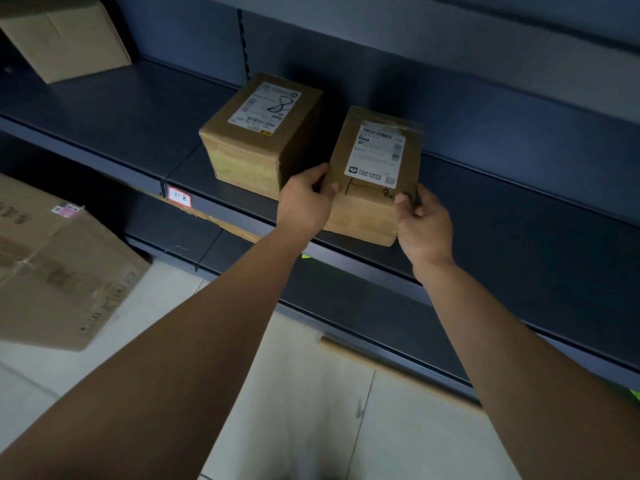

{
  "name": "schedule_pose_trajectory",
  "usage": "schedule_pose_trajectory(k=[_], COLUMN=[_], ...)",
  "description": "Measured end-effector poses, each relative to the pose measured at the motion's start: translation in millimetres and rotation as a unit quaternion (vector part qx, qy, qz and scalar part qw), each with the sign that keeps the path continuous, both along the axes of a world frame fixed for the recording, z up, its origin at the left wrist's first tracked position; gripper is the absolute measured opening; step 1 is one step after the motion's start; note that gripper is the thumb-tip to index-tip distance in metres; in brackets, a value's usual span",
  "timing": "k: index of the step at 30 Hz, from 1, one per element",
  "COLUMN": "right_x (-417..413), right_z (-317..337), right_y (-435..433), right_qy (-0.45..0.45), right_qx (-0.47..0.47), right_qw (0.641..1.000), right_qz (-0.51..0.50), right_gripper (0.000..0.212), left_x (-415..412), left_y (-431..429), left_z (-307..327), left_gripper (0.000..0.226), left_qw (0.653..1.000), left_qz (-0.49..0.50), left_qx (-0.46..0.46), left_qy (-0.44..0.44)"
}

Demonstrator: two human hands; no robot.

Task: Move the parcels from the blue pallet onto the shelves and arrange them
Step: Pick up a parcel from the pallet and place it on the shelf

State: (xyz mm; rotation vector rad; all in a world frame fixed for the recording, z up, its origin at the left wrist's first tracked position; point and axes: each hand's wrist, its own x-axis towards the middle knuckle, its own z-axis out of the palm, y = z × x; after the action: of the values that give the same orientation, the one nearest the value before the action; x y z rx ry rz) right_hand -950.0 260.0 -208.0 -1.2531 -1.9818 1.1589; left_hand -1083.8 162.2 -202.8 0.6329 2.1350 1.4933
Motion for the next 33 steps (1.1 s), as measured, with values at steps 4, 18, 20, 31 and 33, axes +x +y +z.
schedule_pose_trajectory(k=[4,18,20,31,33], right_x=[5.9,39.5,49.5,141.7,161.3], right_z=[2.3,66.5,80.1,171.6,192.6], right_y=[3.8,-21.5,-31.5,-98.5,-113.9], right_qy=[-0.023,-0.234,-0.27,-0.413,-0.42], right_qx=[0.005,0.041,0.054,0.064,0.064], right_qw=[1.0,0.967,0.955,0.894,0.894], right_qz=[-0.004,0.092,0.111,0.162,0.142], right_gripper=[0.036,0.054,0.055,0.055,0.053], left_x=[3.1,20.7,28.5,101.5,119.8], left_y=[5.9,-30.7,-43.5,-118.1,-131.4], left_z=[-0.7,46.2,59.6,156.8,174.1], left_gripper=[0.047,0.042,0.038,0.042,0.041], left_qw=[1.0,0.916,0.905,0.822,0.796], left_qz=[-0.019,-0.169,-0.186,-0.276,-0.309], left_qx=[-0.017,-0.256,-0.271,-0.398,-0.397], left_qy=[0.018,0.257,0.271,0.298,0.337])
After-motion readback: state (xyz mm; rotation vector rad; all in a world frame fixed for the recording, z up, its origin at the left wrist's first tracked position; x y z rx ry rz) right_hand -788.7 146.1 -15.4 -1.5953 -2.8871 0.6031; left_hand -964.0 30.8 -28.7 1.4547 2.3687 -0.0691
